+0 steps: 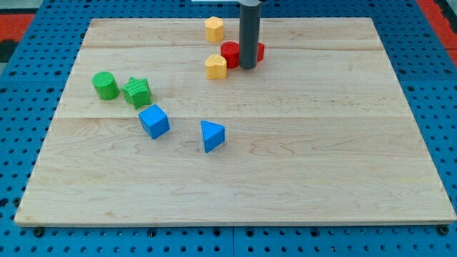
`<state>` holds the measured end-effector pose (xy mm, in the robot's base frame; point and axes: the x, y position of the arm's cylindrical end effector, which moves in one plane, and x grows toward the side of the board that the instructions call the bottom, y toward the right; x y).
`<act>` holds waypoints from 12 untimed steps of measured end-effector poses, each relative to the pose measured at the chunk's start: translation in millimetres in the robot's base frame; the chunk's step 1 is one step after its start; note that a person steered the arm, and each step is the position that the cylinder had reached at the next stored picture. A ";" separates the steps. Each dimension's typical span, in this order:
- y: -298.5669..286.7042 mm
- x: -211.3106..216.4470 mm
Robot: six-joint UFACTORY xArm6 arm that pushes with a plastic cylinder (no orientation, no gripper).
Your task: Push the red and yellow blocks to the top center of the board
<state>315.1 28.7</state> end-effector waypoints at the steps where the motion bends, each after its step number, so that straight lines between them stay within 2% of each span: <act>1: -8.5 -3.8; 3: -33.7 5.5; 4: 73.3 15.3; 5: 93.0 -11.2; 6: -0.7 -22.8; 7: -34.5 -26.8; 8: 6.7 49.2; 9: -58.7 55.9; 10: -76.0 23.8; 12: -76.3 21.3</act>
<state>336.5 -47.6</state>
